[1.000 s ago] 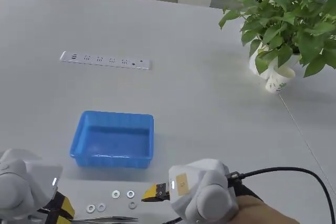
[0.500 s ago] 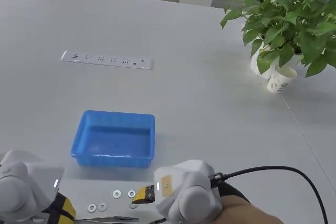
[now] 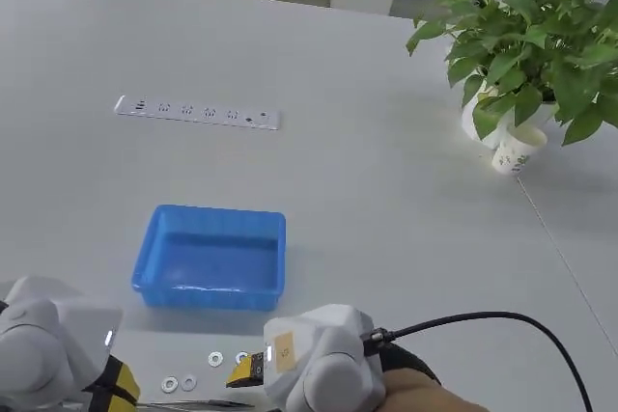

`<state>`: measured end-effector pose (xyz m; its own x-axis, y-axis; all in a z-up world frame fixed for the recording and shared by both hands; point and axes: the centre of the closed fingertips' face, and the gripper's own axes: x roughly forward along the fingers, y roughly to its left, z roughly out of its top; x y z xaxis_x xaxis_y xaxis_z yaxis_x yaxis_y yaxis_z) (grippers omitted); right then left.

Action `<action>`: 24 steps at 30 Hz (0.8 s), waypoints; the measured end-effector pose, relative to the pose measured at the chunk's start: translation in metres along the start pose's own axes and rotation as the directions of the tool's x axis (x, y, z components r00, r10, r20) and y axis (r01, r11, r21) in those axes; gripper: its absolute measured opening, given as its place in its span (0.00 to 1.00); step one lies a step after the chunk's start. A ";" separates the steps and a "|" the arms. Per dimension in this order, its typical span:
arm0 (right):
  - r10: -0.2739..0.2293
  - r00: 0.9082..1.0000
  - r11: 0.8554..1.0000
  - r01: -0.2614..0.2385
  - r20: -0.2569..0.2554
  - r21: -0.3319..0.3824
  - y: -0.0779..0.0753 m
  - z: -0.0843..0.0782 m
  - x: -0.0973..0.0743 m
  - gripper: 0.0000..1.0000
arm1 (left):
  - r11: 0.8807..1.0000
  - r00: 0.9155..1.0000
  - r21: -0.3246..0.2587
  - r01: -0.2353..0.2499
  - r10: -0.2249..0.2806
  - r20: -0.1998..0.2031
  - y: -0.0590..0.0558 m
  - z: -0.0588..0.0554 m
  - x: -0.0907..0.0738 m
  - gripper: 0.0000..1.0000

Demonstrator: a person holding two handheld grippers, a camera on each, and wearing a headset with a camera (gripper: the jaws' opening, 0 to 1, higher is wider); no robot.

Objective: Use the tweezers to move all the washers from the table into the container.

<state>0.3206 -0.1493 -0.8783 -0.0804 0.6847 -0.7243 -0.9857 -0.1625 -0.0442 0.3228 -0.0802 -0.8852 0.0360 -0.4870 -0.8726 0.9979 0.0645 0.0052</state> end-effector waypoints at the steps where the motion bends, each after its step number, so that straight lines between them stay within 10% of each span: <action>1: -0.002 1.000 1.000 0.002 -0.002 0.000 0.000 0.000 0.000 0.26 | 1.000 1.000 0.000 -0.001 0.001 0.000 0.000 0.000 -0.001 0.04; 24: -0.011 1.000 1.000 0.011 0.000 0.002 -0.001 0.003 0.011 0.21 | 1.000 1.000 0.022 -0.015 0.014 0.027 -0.001 0.027 -0.028 0.04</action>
<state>0.3199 -0.1395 -0.8836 -0.0693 0.6866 -0.7237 -0.9869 -0.1532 -0.0508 0.3224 -0.0898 -0.8476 0.0513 -0.5090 -0.8592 0.9982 0.0521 0.0288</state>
